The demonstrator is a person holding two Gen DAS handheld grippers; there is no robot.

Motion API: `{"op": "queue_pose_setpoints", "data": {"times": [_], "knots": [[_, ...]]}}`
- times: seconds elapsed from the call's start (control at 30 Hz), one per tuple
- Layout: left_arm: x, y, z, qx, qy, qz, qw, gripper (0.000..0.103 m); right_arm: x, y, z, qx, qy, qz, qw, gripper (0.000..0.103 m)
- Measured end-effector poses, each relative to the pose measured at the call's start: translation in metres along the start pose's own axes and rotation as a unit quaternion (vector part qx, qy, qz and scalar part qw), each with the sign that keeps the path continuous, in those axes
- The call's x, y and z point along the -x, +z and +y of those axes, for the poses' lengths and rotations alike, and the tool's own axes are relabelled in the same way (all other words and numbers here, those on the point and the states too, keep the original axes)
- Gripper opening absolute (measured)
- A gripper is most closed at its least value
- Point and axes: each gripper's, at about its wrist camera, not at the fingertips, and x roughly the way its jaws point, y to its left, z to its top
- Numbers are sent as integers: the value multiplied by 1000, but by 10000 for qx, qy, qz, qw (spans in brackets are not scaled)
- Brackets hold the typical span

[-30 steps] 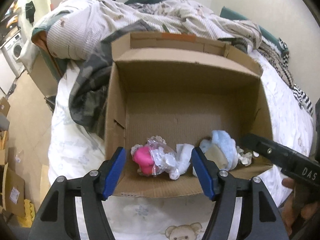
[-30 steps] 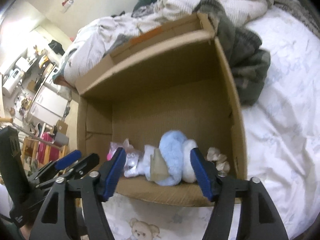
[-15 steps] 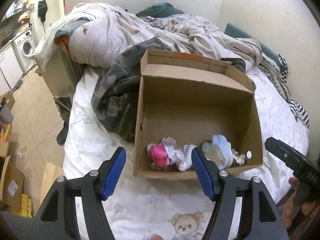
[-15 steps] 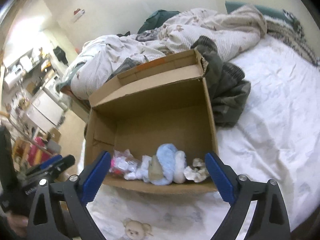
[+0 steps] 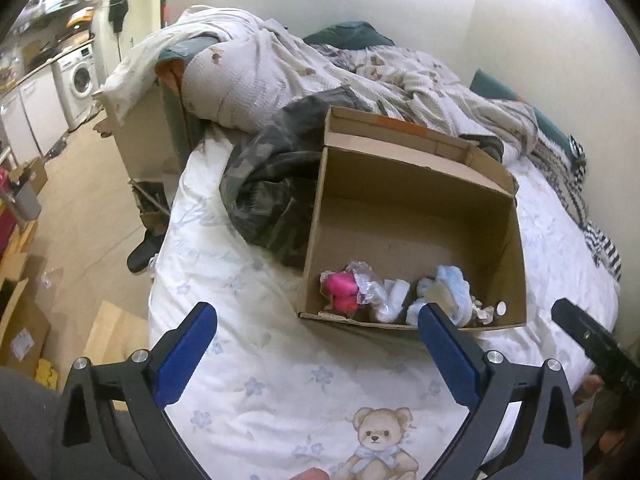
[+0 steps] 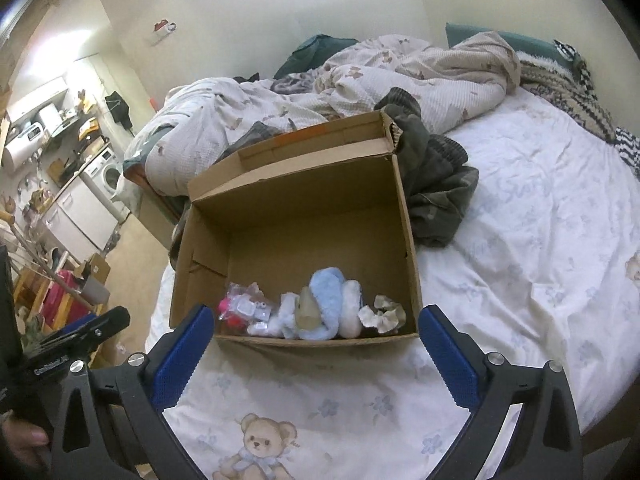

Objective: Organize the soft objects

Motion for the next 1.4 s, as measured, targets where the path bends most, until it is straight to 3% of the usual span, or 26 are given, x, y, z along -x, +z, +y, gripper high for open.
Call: {"op": "queue_pose_setpoints", "data": {"times": [0.17, 0.3, 0.57, 1.4], "knots": [[16, -6, -4, -202, -50, -475, 9987, 102, 3, -7, 12, 154, 10, -114, 9998, 103], [23, -7, -12, -476, 126, -845, 9952, 102, -2, -9, 17, 249, -83, -157, 9995, 103], [14, -7, -11, -369, -12, -593, 9976, 102, -4, -11, 28, 650, -465, -300, 9964, 103], [11, -12, -17, -565, 127, -540, 9969, 102, -3, -10, 26, 620, -596, -332, 9957, 103]]}}
